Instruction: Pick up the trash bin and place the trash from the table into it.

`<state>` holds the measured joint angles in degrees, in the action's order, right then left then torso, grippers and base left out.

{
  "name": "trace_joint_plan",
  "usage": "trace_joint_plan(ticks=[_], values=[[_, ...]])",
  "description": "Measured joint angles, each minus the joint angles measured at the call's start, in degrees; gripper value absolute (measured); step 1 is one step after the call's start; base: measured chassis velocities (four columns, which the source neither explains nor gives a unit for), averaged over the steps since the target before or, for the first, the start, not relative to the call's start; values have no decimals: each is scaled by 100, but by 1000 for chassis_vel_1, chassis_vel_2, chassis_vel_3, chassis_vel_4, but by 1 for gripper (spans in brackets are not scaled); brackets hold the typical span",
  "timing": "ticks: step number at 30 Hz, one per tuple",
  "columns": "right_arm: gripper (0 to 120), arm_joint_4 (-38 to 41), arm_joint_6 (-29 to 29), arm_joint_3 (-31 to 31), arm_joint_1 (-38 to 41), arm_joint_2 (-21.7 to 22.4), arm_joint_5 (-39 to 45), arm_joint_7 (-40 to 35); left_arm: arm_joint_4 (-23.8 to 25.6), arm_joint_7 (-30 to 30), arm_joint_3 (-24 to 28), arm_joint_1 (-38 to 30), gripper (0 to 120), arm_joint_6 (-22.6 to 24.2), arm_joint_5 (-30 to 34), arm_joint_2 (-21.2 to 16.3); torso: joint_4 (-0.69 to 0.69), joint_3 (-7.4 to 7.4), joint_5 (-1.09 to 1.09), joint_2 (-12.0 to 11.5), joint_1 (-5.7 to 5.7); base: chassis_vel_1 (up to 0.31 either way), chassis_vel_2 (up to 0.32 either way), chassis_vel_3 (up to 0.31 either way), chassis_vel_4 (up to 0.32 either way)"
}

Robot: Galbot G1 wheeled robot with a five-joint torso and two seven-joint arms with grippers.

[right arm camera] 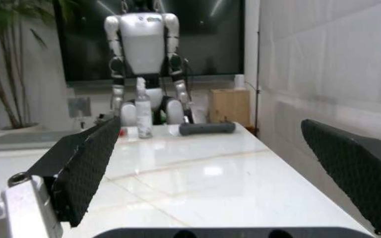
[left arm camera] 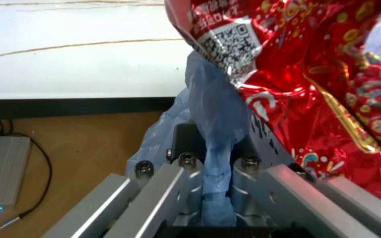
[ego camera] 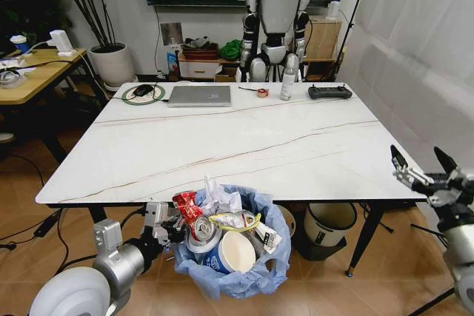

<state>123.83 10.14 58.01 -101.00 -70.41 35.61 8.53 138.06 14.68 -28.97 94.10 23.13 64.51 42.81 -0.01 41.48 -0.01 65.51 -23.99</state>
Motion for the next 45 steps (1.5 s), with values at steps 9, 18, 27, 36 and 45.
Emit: trace_joint_plan(ticks=[9, 18, 27, 36, 45], values=[[100, -318, 729, 362, -530, -562, -288, 495, -38, -43, 30, 57, 0, -75, -104, 23, 0, 0, 0, 0, 0, 0, 0, 0, 0], [100, -439, 826, 274, -631, -667, -389, 531, -88, -58, 54, 58, 0, -90, -145, 6, 1, 1, 0, 0, -1, 0, 0, 0, 0], [100, -440, 796, 259, -619, -653, -388, 517, -117, -99, 43, 178, 0, -204, -321, 9, 1, 1, 1, -1, -1, 0, 0, 0, 0], [100, -436, 784, 252, -611, -638, -377, 507, -199, -82, 16, 387, 0, -294, -682, -92, 1, 1, 1, -1, -1, 0, 0, 0, 0], [100, -433, 778, 249, -606, -632, -369, 502, -422, -175, 84, 439, 0, -468, -996, -56, 1, 1, 0, -1, -1, 0, 0, 0, 0]])
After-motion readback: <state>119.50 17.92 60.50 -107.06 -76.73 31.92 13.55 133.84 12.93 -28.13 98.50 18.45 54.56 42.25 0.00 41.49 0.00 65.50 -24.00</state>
